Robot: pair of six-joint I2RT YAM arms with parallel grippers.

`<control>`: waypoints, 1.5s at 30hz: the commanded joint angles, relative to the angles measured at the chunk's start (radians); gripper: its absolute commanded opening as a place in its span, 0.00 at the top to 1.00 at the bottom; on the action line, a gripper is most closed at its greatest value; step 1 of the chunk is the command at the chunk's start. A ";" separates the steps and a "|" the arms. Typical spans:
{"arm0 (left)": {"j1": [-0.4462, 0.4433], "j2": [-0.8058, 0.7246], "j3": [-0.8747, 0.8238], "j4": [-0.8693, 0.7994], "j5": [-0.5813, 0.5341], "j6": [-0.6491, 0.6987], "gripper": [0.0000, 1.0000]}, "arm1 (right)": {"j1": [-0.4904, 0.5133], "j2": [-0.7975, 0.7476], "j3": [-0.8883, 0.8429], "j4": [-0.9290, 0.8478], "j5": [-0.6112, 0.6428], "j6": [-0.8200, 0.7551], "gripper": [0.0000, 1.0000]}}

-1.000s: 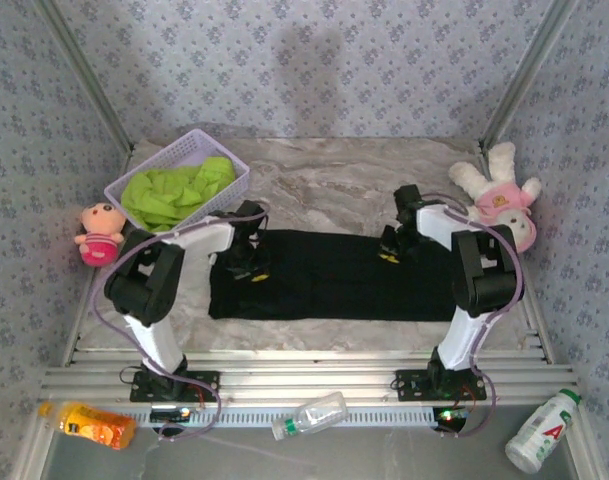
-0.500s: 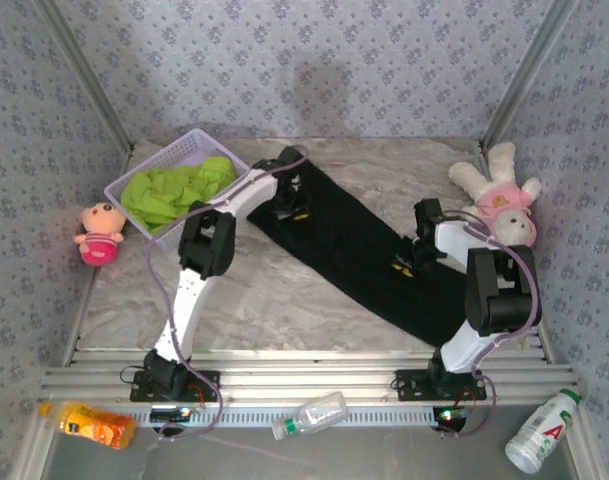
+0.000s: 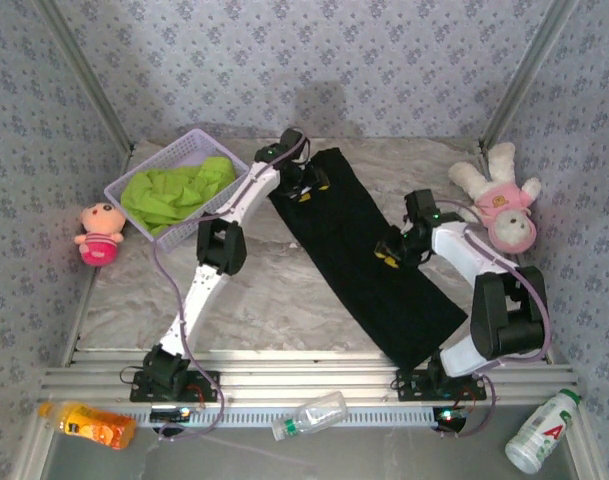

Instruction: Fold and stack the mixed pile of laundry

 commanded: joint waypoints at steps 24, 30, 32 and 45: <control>-0.083 -0.413 -0.758 0.152 -0.207 -0.043 1.00 | -0.109 0.237 0.041 -0.058 0.070 -0.217 0.72; -0.024 -0.315 -0.702 0.141 -0.169 -0.033 1.00 | -0.085 0.216 0.000 -0.039 0.080 -0.168 0.73; -0.019 -0.261 -0.617 0.114 -0.153 -0.009 1.00 | -0.063 0.203 -0.013 -0.031 0.060 -0.131 0.73; 0.020 0.077 0.045 0.037 0.052 -0.073 0.78 | 0.147 0.139 0.049 0.030 -0.069 0.082 0.72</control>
